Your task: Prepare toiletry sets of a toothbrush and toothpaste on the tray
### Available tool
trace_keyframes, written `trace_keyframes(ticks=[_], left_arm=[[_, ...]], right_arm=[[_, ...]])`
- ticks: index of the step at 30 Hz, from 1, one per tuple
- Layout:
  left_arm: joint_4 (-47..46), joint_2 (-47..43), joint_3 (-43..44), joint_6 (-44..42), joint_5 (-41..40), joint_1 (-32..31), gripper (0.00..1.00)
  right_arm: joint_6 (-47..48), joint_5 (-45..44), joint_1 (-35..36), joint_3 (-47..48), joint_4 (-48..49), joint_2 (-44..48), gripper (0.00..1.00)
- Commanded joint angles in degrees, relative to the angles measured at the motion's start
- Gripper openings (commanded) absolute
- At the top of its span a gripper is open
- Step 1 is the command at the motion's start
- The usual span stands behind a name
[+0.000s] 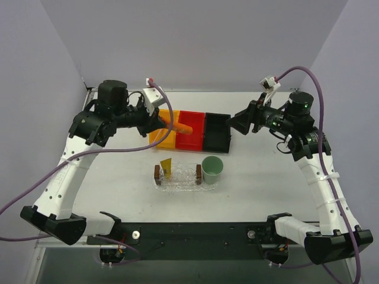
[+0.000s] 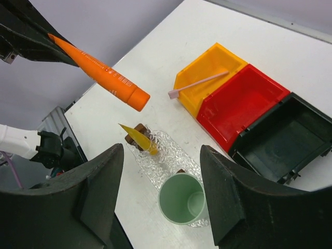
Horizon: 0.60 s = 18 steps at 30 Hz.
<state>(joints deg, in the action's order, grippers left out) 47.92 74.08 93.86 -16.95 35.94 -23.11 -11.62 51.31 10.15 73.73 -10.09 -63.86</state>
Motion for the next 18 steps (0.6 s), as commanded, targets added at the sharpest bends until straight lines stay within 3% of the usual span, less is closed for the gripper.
trace_keyframes(ticks=[1,6,18], left_arm=[[13.6,2.7,4.0,-13.0,-14.4,-6.2,0.00],[17.3,6.1,6.1,-15.2,-28.8,-15.9,0.00],[25.6,16.4,10.6,-14.8,-40.4,-26.3,0.00]], right_arm=[[3.6,-1.1,-0.2,-1.9,-1.0,1.6,0.56],[5.7,-2.4,-0.7,-2.9,-2.3,1.3,0.56],[9.1,-3.3,-1.8,-6.8,-4.1,2.1,0.56]])
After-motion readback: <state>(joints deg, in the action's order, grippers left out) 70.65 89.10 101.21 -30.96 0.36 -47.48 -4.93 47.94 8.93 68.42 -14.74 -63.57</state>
